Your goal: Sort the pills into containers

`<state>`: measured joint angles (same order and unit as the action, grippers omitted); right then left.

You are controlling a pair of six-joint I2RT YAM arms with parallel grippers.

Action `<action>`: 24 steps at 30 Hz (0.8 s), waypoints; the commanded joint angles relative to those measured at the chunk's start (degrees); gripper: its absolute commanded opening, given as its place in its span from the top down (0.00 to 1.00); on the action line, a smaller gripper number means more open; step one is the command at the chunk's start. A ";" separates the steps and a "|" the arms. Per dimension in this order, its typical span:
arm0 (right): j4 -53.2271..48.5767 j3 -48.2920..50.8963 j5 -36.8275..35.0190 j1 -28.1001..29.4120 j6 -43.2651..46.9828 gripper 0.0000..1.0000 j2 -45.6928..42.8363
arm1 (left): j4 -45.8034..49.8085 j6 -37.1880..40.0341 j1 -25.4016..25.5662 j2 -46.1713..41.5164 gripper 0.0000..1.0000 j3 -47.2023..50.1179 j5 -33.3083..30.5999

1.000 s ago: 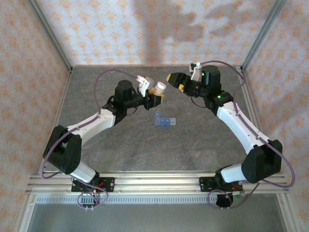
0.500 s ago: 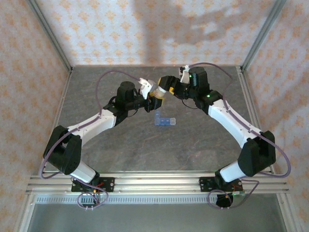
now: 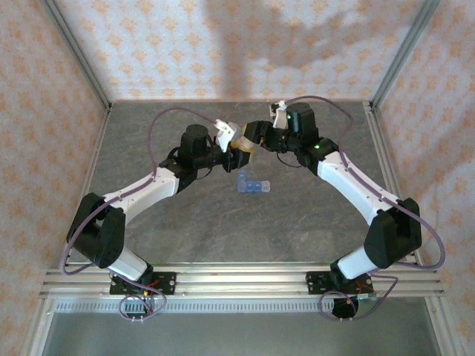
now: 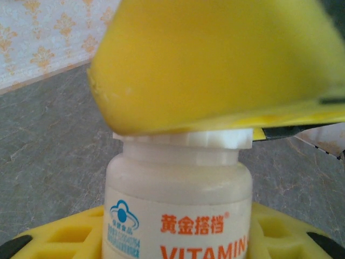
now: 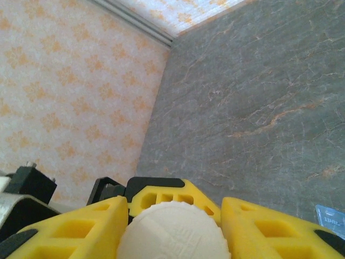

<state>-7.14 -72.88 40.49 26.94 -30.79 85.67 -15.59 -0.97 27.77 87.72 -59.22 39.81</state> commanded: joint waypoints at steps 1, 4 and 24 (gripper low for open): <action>-3.47 -1.91 4.56 -0.74 7.23 0.52 0.51 | -2.15 -0.03 0.27 -0.91 1.00 -2.37 0.66; -1.71 -1.68 12.06 -3.06 12.64 0.52 1.29 | -2.68 -2.18 -0.07 -0.89 1.00 -2.61 4.24; 1.10 2.27 3.10 -6.96 -3.40 0.19 -3.30 | -1.28 3.09 0.37 -2.64 1.00 -0.03 -5.78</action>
<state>-7.38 -72.49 50.43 20.08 -27.22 85.32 -16.80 -2.35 27.77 87.53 -59.40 39.46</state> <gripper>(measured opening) 0.812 0.444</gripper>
